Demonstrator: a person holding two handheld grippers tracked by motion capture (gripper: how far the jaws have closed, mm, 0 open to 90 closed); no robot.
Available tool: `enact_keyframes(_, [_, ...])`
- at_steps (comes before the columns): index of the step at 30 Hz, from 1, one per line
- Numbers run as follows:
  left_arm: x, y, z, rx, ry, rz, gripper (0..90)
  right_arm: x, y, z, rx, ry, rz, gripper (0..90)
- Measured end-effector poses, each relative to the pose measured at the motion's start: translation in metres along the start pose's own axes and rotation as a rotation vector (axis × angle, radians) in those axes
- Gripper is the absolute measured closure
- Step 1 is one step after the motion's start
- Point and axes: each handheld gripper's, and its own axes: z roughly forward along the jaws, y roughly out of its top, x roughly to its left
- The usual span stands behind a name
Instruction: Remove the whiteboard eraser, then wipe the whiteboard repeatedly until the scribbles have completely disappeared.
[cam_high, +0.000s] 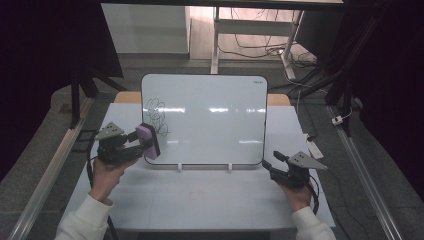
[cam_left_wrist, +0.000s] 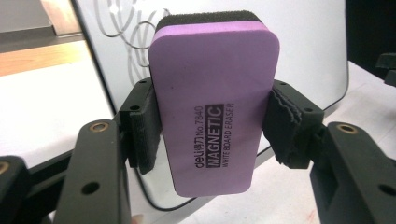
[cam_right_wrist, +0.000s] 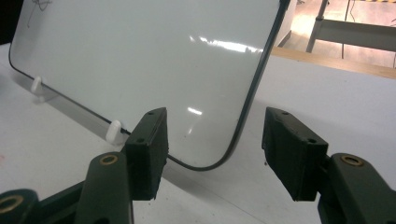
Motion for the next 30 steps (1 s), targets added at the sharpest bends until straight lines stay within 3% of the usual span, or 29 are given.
enact_keyframes(12, [0.001,0.010,-0.002,0.019,0.017,0.021,40.9,0.001,-0.001,0.003,0.017,0.007,-0.029,39.9])
enact_keyframes(17, [-0.001,0.018,-0.001,0.025,0.050,0.046,40.9,0.001,-0.001,0.004,0.017,0.009,-0.035,39.9])
enact_keyframes(23, [0.012,0.028,-0.002,0.020,0.107,0.033,41.0,0.004,-0.002,0.006,0.027,0.008,-0.051,39.8])
enact_keyframes(30, [0.021,0.046,0.008,-0.001,0.137,0.032,41.0,0.005,-0.001,0.006,0.024,0.003,-0.056,39.7])
